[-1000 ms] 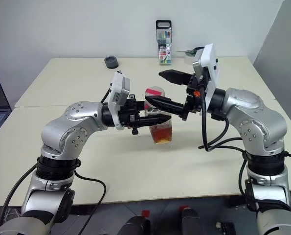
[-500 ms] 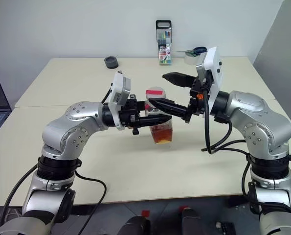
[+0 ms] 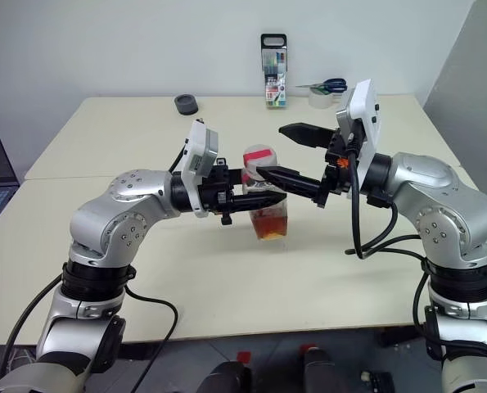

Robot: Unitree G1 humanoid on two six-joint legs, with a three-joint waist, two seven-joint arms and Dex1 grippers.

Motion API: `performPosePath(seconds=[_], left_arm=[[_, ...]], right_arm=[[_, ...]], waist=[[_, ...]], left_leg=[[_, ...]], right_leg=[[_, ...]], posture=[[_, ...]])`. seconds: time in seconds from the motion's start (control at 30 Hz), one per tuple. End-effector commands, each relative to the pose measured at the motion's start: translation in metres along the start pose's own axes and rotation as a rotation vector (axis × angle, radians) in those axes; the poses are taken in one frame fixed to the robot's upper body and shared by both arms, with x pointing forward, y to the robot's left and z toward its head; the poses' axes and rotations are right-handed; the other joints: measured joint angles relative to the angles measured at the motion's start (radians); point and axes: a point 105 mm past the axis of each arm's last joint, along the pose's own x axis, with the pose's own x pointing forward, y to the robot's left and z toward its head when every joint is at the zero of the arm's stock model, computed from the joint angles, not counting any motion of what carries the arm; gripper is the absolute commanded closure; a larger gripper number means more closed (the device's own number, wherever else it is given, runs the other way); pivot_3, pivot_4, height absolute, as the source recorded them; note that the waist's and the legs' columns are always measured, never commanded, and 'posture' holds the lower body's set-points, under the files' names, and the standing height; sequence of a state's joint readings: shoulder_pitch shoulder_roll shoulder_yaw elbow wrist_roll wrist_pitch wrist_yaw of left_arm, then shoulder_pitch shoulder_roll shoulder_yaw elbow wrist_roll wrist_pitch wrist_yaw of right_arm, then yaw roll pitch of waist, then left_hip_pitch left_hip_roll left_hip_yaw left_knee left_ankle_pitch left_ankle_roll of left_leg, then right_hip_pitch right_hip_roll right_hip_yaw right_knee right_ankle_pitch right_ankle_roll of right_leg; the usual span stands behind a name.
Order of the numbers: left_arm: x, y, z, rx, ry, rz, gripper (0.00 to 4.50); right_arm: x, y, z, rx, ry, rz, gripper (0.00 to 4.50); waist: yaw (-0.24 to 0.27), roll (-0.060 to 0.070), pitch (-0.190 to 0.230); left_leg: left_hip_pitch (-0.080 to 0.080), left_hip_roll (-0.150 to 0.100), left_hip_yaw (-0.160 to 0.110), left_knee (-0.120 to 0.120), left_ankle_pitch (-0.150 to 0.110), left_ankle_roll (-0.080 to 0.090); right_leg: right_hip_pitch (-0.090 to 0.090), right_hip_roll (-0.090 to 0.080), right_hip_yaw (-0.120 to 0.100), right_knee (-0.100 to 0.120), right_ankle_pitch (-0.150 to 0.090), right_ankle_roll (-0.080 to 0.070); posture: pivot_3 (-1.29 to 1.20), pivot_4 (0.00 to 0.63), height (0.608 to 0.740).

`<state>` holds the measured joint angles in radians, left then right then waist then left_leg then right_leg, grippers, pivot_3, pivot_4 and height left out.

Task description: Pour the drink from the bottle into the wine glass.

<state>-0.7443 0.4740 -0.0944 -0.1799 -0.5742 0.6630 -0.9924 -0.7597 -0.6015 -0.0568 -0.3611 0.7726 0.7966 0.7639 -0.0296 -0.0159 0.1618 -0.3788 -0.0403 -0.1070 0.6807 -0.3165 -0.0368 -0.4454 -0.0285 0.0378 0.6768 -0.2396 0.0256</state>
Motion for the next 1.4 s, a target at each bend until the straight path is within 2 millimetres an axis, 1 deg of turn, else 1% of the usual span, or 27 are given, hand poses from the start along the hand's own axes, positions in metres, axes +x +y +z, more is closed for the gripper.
performPosePath(seconds=[0.03,0.17,0.33,0.43,0.5,0.6,0.63,0.67,0.77,0.8,1.0,1.17,1.27,1.33,1.4], left_arm=[[0.0,-0.005,0.019,0.075,-0.054,-0.023,2.65],[-0.001,-0.005,0.019,0.075,-0.052,-0.023,2.65],[-0.001,-0.005,0.02,0.079,-0.051,-0.021,2.65],[-0.002,-0.005,0.02,0.081,-0.046,-0.018,2.65],[-0.003,-0.005,0.019,0.081,-0.043,-0.017,2.65],[-0.003,-0.005,0.019,0.081,-0.041,-0.017,2.65],[-0.003,-0.005,0.019,0.081,-0.041,-0.017,2.65],[-0.003,-0.006,0.019,0.08,-0.04,-0.018,2.65],[-0.003,-0.006,0.018,0.078,-0.042,-0.019,2.65],[-0.002,-0.006,0.018,0.077,-0.042,-0.019,2.65],[-0.002,-0.007,0.017,0.07,-0.044,-0.026,2.65],[-0.001,-0.008,0.016,0.066,-0.045,-0.03,2.65],[-0.001,-0.008,0.016,0.064,-0.046,-0.032,2.65],[-0.001,-0.008,0.016,0.064,-0.047,-0.033,2.65],[-0.001,-0.009,0.016,0.064,-0.048,-0.032,2.65]], right_arm=[[-0.005,0.006,0.011,0.003,-0.024,0.023,0.02],[0.003,0.017,0.022,0.077,-0.075,0.088,0.02],[0.014,0.019,0.018,0.068,-0.078,0.093,0.02],[0.018,0.018,0.019,0.063,-0.095,0.091,0.02],[0.021,0.021,0.018,0.053,-0.097,0.108,0.02],[0.023,0.024,0.015,0.055,-0.1,0.121,0.62],[0.023,0.024,0.015,0.055,-0.101,0.122,0.91],[0.023,0.025,0.015,0.056,-0.103,0.124,1.36],[0.023,0.023,0.017,0.051,-0.113,0.113,2.4],[0.023,0.022,0.017,0.05,-0.115,0.109,2.68],[0.021,0.015,0.028,0.041,-0.144,0.067,2.67],[0.016,-0.01,0.041,0.084,-0.198,-0.048,2.67],[0.012,-0.022,0.048,0.159,-0.244,-0.106,2.67],[0.01,-0.023,0.048,0.144,-0.236,-0.123,2.67],[0.006,-0.026,0.043,0.105,-0.206,-0.173,2.67]], waist=[[0.0,0.0,0.0],[0.0,0.0,0.0],[0.0,0.0,0.0],[0.0,0.0,0.0],[0.0,0.0,0.0],[-0.001,0.0,0.0],[-0.001,0.0,0.0],[-0.001,0.0,0.0],[-0.001,0.0,0.0],[-0.001,0.0,0.0],[-0.001,0.0,0.0],[-0.001,0.0,0.0],[-0.001,0.0,0.0],[-0.001,0.0,0.0],[-0.001,0.0,0.0]], left_leg=[[0.0,0.0,0.0,0.0,0.0,0.0],[0.0,0.0,0.0,0.0,0.0,0.0],[0.0,0.0,0.0,0.0,0.0,0.0],[0.0,0.0,0.0,0.0,0.0,0.0],[0.0,0.0,0.0,0.0,0.0,0.0],[0.0,0.0,0.0,0.0,0.0,0.0],[0.0,0.0,0.0,0.0,0.0,0.0],[0.0,0.0,0.0,0.0,0.0,0.0],[0.0,0.0,0.0,0.0,0.0,0.0],[0.0,0.0,0.0,0.0,0.0,0.0],[0.0,0.0,0.0,0.0,0.0,0.0],[0.0,0.0,0.0,0.0,0.0,0.0],[0.0,0.0,0.0,0.0,0.0,0.0],[0.0,0.0,0.0,0.0,0.0,0.0],[0.0,0.0,0.0,0.0,0.0,0.0]], right_leg=[[0.0,0.0,0.0,0.0,0.0,0.0],[0.0,0.0,0.0,0.0,0.0,0.0],[0.0,0.0,0.0,0.0,0.0,0.0],[0.0,0.0,0.0,0.0,0.0,0.0],[0.0,0.0,0.0,0.0,0.0,0.0],[0.0,0.0,0.0,0.0,0.0,0.0],[0.0,0.0,0.0,0.0,0.0,0.0],[0.0,0.0,0.0,0.0,0.0,0.0],[0.0,0.0,0.0,0.0,0.0,0.0],[0.0,0.0,0.0,0.0,0.0,0.0],[0.0,0.0,0.0,0.0,0.0,0.0],[0.0,0.0,0.0,0.001,0.0,0.0],[0.0,0.0,0.0,0.0,0.0,0.0],[0.0,0.0,0.001,0.0,0.0,0.0],[0.0,0.0,0.001,0.0,0.0,0.0]], posture=[[0.0,0.15,0.74],[0.0,0.15,0.74],[0.0,0.15,0.74],[0.0,0.15,0.74],[0.0,0.15,0.74],[0.0,0.15,0.74],[0.0,0.15,0.74],[0.0,0.15,0.74],[0.0,0.15,0.74],[0.0,0.15,0.74],[0.0,0.15,0.74],[0.0,0.15,0.74],[0.0,0.15,0.74],[0.0,0.15,0.74],[0.0,0.15,0.74]])
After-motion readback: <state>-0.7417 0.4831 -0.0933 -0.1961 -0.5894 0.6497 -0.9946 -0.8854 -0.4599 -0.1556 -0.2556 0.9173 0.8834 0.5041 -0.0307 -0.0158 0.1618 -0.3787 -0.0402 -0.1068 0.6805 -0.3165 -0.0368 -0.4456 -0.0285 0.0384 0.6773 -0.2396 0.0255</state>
